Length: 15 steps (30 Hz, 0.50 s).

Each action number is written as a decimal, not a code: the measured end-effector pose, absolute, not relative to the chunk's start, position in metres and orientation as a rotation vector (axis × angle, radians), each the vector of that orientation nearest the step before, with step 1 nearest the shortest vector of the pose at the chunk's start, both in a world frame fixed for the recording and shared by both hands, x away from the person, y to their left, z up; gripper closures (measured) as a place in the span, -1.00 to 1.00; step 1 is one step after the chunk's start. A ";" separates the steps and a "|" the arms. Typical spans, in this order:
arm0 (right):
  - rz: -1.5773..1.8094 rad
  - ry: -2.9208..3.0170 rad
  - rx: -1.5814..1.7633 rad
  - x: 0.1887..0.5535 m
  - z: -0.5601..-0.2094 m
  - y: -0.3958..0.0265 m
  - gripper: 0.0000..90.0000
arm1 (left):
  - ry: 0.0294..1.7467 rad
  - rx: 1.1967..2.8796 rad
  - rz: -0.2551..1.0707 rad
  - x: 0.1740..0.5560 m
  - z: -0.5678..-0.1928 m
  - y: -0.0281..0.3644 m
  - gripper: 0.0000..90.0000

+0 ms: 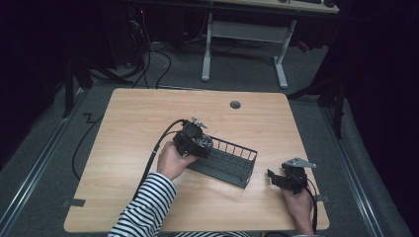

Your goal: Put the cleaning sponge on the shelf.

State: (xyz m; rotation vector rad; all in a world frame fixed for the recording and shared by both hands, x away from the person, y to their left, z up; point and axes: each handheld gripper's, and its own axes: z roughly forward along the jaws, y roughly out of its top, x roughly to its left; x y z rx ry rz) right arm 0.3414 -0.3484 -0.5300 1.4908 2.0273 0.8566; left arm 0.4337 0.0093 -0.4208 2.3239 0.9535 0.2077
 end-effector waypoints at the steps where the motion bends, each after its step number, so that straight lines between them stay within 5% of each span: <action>1: 0.857 2.028 1.490 0.341 -0.530 -0.348 -0.27 | 0.956 2.325 0.202 0.434 -0.422 0.009 -0.40; 15: 0.857 2.028 1.490 0.341 -0.530 -0.348 -0.27 | 0.991 2.256 0.135 0.441 -0.431 0.013 -0.55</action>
